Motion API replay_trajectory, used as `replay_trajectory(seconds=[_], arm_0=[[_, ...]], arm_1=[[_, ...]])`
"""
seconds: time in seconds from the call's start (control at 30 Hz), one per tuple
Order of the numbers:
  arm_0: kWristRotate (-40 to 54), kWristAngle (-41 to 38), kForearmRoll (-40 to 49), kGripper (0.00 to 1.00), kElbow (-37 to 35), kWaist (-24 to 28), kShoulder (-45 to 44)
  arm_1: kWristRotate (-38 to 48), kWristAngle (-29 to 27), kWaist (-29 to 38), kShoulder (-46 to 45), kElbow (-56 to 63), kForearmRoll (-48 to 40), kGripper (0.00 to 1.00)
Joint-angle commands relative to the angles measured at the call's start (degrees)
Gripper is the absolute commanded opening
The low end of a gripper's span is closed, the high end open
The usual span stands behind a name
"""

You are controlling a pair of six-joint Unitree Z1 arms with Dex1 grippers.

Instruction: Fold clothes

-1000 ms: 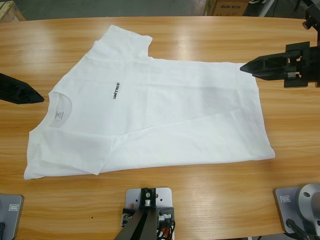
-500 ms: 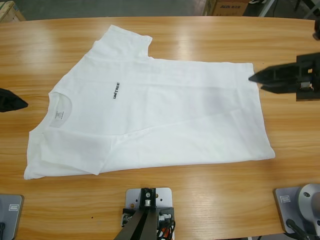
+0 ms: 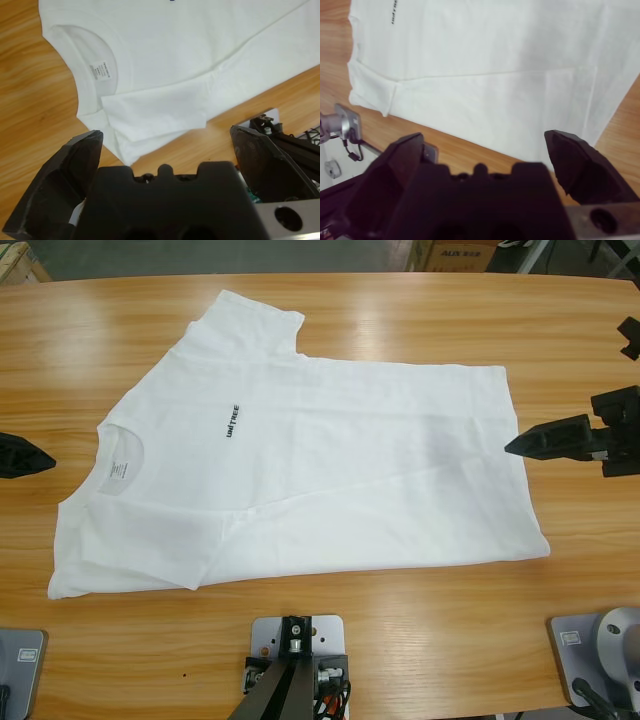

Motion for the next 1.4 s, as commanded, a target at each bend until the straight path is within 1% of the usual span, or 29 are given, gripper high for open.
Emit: replay_trajectory(seconds=[0.03,0.2,0.43,0.77,0.87,1.0,1.07,1.13,1.2,1.3,1.4], arm_0=[[-1.07,0.94,0.02,1.000,2.66,-0.55,-3.78],[-1.12,1.03,-0.09,1.000,2.75,-0.73,-3.13],[-1.21,1.29,-0.16,1.000,2.66,-0.73,-3.05],[-1.25,1.38,-0.07,1.000,2.89,-0.73,-4.86],[-1.90,1.38,-0.07,1.000,3.08,-0.73,-5.19],[-3.58,1.29,-0.09,1.000,3.84,-0.73,-7.05],[-4.04,1.29,-0.16,1.000,4.60,-0.73,-9.44],[-4.02,1.29,-0.32,1.000,4.96,-0.73,-12.35],[-4.02,1.13,-0.67,1.000,5.58,-0.73,-15.10],[-4.36,-1.70,-3.58,1.000,9.52,-0.89,-18.69],[-5.33,-5.67,-6.19,1.000,11.98,-1.10,-18.22]], arm_1=[[-0.28,-1.82,0.85,1.01,-0.77,0.88,1.000],[-0.39,-1.77,1.27,0.73,-0.77,0.72,1.000],[-0.37,-2.79,1.37,-2.03,-0.68,0.78,1.000],[-0.35,-2.35,3.22,0.07,-1.28,0.71,1.000],[-0.79,-1.75,3.17,-0.46,0.32,-1.17,1.000],[4.70,-0.29,1.85,0.28,3.25,-3.28,1.000],[2.23,-0.77,1.90,-3.22,3.41,-4.23,1.000],[1.92,-0.54,2.15,-5.61,3.40,-5.01,1.000],[1.90,-0.57,2.85,-5.98,3.03,-4.99,1.000],[-0.02,-0.45,3.10,-5.72,1.88,-4.85,1.000],[-3.76,-1.22,3.06,-4.61,0.53,-4.30,1.000]])
